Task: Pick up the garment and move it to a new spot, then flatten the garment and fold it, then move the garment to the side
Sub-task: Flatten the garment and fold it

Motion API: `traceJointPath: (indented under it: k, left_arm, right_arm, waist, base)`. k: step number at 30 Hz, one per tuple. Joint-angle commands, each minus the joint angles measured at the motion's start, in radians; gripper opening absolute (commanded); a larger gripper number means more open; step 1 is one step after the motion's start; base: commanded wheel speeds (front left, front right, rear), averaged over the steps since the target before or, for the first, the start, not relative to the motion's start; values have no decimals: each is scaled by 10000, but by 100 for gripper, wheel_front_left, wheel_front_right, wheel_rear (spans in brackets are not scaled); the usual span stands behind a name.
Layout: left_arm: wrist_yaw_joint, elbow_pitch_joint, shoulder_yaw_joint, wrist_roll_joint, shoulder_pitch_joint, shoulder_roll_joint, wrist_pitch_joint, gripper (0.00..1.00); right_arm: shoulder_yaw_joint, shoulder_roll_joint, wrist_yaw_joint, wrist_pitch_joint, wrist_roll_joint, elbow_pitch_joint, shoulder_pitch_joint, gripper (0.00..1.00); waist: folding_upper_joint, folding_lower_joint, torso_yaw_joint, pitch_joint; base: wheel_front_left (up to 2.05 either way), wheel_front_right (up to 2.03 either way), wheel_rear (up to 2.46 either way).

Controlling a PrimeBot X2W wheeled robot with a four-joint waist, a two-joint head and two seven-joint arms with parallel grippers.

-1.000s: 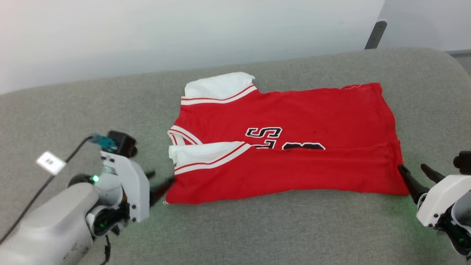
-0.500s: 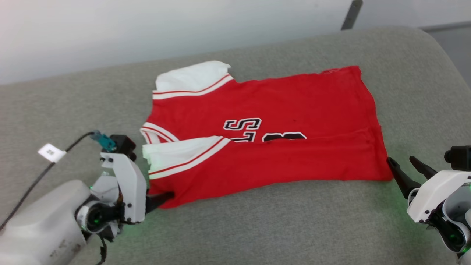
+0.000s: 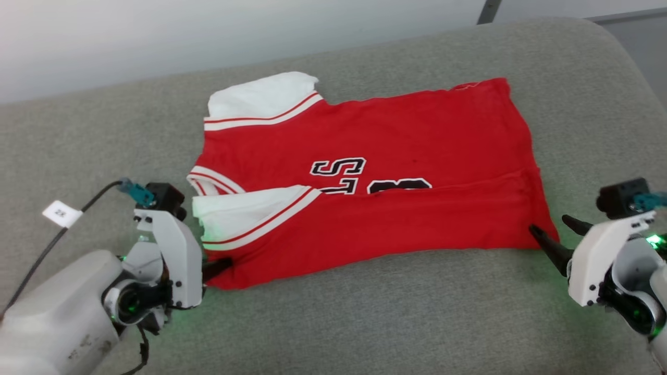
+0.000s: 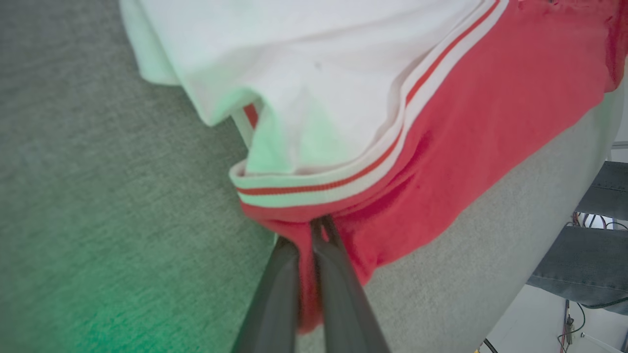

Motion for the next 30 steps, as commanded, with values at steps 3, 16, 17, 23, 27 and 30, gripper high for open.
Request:
traceJointPath:
  k: [3, 16, 17, 23, 27, 30]
  left_arm:
    - [-65, -57, -265, 164, 298, -510, -44, 0]
    - [-281, 90, -360, 490, 99, -819, -308, 0]
    - [-302, 97, -377, 514, 155, -832, -347, 0]
    - [-430, -94, -338, 548, 638, -565, -889, 0]
    - [-418, -665, -288, 491, 1123, -145, -1304, 0]
    - [-189, -1362, -296, 506, 1549, 192, -1593, 0]
  right_arm:
    - [311, 16, -11, 764, -280, 412, -510, 100]
    - [1399, 471, -12, 2062, -47, 2344, -1270, 0]
    - [1455, 450, -12, 2024, 32, 2364, -1267, 0]
    - [1638, -95, -12, 1762, 486, 2132, -869, 0]
    - [1765, -519, -11, 1710, 833, 1672, -584, 0]
    - [1869, -874, -12, 1789, 1064, 1211, -282, 0]
  waist:
    - [0, 0, 265, 108]
    - [0, 0, 892, 308]
    - [0, 0, 919, 268]
    - [0, 0, 1084, -166]
    - [0, 0, 1181, -407]
    - [0, 0, 1256, -539]
  base:
    - [0, 0, 0]
    - [0, 0, 0]
    - [0, 0, 0]
    - [0, 0, 0]
    - [0, 0, 0]
    - [0, 0, 0]
